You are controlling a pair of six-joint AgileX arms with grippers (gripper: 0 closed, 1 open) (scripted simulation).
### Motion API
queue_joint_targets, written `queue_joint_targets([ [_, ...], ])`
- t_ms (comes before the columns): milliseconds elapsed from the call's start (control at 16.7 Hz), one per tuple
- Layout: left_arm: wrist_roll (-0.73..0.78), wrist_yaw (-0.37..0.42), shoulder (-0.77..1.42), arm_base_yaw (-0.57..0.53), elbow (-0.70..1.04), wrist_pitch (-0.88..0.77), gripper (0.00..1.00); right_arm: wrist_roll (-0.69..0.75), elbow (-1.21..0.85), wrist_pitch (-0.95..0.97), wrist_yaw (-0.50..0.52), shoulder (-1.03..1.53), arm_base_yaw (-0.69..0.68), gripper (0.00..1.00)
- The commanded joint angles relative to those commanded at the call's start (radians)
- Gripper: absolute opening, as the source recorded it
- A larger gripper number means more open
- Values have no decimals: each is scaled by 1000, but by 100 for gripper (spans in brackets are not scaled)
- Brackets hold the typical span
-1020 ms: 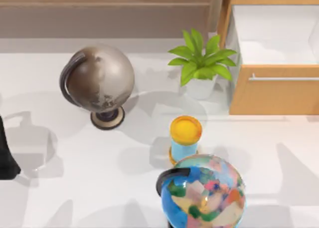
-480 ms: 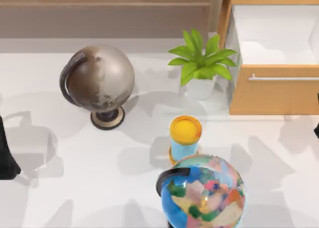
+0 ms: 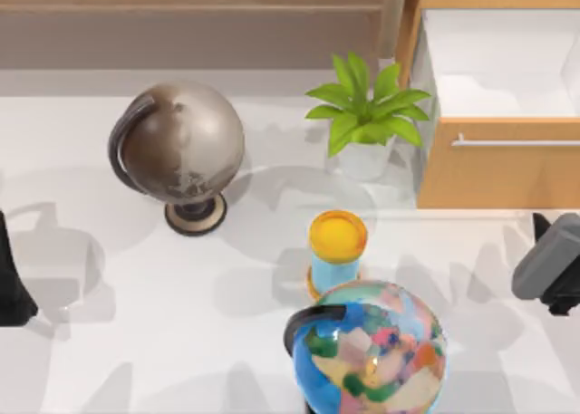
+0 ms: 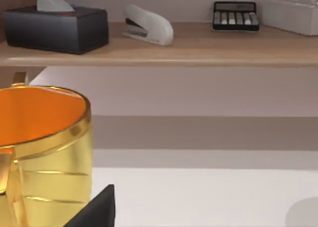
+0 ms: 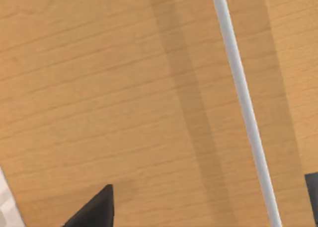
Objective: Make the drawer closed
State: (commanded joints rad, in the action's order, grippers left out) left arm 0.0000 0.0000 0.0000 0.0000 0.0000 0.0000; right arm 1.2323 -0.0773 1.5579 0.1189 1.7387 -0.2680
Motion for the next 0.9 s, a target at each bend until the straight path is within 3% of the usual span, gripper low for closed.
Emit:
queue_joint_targets([
  [240, 0, 0, 0, 0, 0, 0, 100, 196, -52, 127, 138, 140, -63, 100],
  [480, 0, 0, 0, 0, 0, 0, 100, 298, -117, 184, 237, 214, -75, 100],
  [900, 0, 0, 0, 0, 0, 0, 100, 321, -134, 196, 258, 243, -75, 100],
])
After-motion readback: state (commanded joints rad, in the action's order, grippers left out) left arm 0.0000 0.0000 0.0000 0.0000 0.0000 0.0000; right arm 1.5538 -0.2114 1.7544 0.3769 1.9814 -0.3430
